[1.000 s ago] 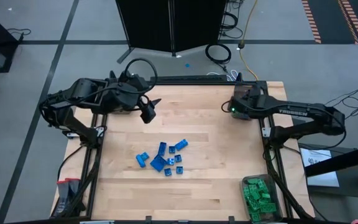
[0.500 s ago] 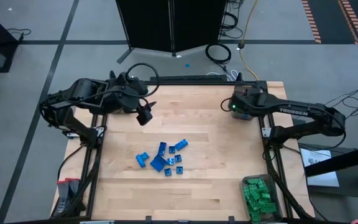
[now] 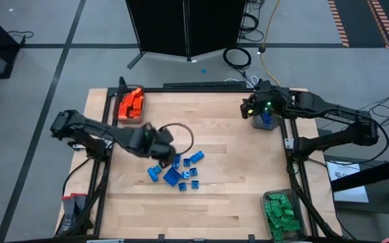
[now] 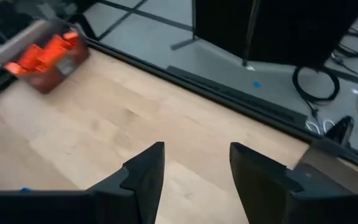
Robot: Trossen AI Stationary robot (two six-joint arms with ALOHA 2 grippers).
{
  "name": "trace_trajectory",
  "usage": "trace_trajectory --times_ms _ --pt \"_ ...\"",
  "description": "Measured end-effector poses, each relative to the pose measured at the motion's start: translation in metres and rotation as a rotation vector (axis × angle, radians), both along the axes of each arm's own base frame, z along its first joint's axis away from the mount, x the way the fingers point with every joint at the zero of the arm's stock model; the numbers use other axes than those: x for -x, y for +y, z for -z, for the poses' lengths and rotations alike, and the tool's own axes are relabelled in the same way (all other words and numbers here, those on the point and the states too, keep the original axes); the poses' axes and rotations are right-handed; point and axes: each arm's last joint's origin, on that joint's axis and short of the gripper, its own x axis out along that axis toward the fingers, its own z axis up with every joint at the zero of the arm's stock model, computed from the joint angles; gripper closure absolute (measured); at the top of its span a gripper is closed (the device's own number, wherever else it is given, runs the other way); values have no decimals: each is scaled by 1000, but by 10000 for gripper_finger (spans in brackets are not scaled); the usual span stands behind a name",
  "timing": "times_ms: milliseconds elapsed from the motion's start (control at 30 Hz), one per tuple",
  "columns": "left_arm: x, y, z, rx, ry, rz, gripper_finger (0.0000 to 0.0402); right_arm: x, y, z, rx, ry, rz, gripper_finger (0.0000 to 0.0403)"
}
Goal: Sort blocks
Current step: Put the blue game piece into the top right black bin
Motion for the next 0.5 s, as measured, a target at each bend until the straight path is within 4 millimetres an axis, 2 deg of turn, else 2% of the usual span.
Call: trace_trajectory --times_ms 133,200,267,367,500 --pt "15 -20 49 175 29 -191 84 1 7 -11 16 -11 -41 229" --pt "23 -35 63 232 51 -194 84 1 8 -10 14 5 -52 229" --pt "30 -50 73 260 62 -138 84 1 9 -7 10 39 -58 229" --pt "44 -70 77 233 109 4 84 1 9 -4 3 73 -57 229" --pt "58 -96 77 165 168 327 84 1 9 -2 2 81 -59 229"
